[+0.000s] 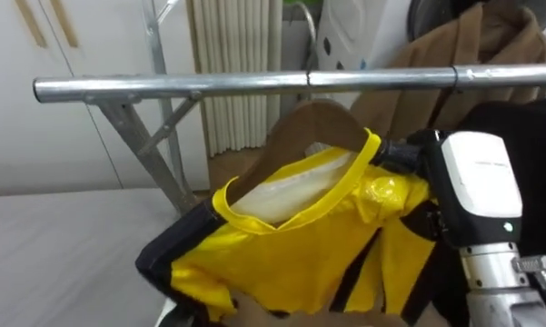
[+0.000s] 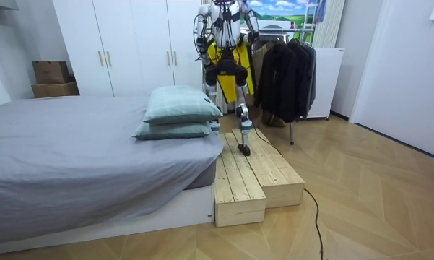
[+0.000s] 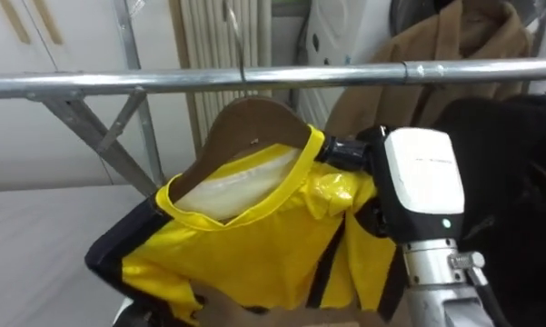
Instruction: Hang clothes
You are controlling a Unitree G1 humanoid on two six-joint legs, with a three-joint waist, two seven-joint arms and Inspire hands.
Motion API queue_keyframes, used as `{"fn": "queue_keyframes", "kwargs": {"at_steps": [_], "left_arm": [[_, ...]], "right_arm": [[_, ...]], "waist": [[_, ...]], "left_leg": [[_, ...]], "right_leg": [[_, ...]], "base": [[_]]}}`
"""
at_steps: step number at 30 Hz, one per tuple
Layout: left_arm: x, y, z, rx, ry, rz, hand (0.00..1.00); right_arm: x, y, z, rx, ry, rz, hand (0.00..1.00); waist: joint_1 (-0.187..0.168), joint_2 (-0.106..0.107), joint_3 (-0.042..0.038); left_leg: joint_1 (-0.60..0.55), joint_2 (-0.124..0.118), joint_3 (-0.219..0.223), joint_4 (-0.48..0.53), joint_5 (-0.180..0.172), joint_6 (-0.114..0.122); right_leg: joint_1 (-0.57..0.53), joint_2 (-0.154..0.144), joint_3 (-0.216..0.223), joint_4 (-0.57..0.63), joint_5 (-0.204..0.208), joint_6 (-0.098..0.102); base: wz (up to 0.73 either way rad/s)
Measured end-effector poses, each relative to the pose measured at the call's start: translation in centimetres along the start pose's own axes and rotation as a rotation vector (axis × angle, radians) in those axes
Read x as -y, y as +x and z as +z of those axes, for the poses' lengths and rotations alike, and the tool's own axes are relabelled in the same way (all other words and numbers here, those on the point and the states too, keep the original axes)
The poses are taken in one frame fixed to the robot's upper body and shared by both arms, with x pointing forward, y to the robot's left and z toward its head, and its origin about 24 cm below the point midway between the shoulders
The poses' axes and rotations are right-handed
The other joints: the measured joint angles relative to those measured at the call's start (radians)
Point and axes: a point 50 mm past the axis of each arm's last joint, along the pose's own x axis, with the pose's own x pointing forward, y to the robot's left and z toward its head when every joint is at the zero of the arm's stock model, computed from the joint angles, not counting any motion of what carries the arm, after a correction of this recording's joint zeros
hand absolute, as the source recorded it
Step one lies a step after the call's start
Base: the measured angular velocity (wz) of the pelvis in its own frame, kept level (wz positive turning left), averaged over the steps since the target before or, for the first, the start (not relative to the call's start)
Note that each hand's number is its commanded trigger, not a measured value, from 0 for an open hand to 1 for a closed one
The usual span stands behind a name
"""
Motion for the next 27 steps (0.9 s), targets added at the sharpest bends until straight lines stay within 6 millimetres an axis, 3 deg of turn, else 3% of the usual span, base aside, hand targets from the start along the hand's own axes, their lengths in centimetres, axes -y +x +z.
{"fn": "queue_keyframes", "kwargs": {"at_steps": [1, 2, 3, 4, 5, 8, 17, 27], "left_arm": [[-0.1, 0.0, -0.2, -0.008, 0.007, -0.001, 0.00], [-0.9, -0.1, -0.7, -0.025, 0.009, 0.026, 0.00], [-1.4, -0.1, -0.9, -0.031, 0.010, 0.041, 0.00], [-2.1, -0.2, -1.1, -0.040, 0.013, 0.063, 0.00], [-2.0, -0.3, -1.5, -0.061, 0.004, 0.064, 0.00], [-1.4, -0.2, -1.1, -0.043, -0.022, 0.057, 0.00], [-1.1, -0.1, -0.9, -0.044, -0.030, 0.055, 0.00], [-1.0, -0.2, -1.0, -0.050, -0.030, 0.069, 0.00]], "right_arm": [[0.1, 0.1, 0.1, 0.013, 0.006, 0.001, 1.00], [0.2, 0.6, 0.6, 0.044, 0.020, -0.005, 1.00], [0.3, 0.9, 0.8, 0.065, 0.027, -0.014, 1.00], [0.5, 1.3, 1.2, 0.093, 0.028, -0.025, 1.00], [0.1, 1.1, 0.8, 0.076, 0.025, -0.012, 1.00], [0.0, 1.0, -0.1, 0.018, 0.051, -0.001, 1.00], [-0.1, 1.1, -0.4, -0.016, 0.096, 0.014, 1.00], [-1.2, 0.6, -1.3, -0.063, 0.101, 0.092, 1.00]], "waist": [[0.029, 0.010, 0.0052], [0.038, 0.024, 0.0090], [0.034, 0.026, 0.0102], [0.028, 0.019, 0.0131], [0.002, 0.040, 0.0124], [0.000, 0.039, 0.0137], [0.016, 0.031, 0.0050], [0.032, 0.032, 0.0054]], "left_leg": [[0.020, 0.013, -0.073, -0.005, -0.001, -0.001], [0.023, 0.039, -0.141, -0.006, -0.006, -0.008], [0.024, 0.047, -0.159, -0.005, -0.011, -0.017], [0.043, 0.042, -0.169, -0.006, -0.041, -0.046], [0.071, 0.054, -0.172, -0.008, -0.062, -0.043], [0.093, 0.055, -0.120, -0.018, -0.052, -0.045], [0.092, 0.043, -0.123, -0.017, -0.052, -0.045], [0.100, 0.045, -0.124, -0.017, -0.052, -0.045]], "right_leg": [[-0.018, 0.022, -0.060, 0.000, -0.006, -0.032], [-0.066, 0.061, -0.104, -0.053, 0.026, -0.076], [-0.093, 0.075, -0.126, -0.087, 0.063, -0.085], [-0.135, 0.054, -0.195, -0.086, 0.224, -0.096], [-0.114, 0.061, -0.227, -0.039, 0.192, -0.074], [-0.091, 0.062, -0.245, -0.028, 0.170, -0.058], [-0.084, 0.062, -0.252, -0.027, 0.151, -0.064], [-0.074, 0.063, -0.254, -0.027, 0.145, -0.065]], "base": [[-0.38], [-0.40], [-0.22], [0.21], [0.31], [0.20], [0.03], [0.00]]}}
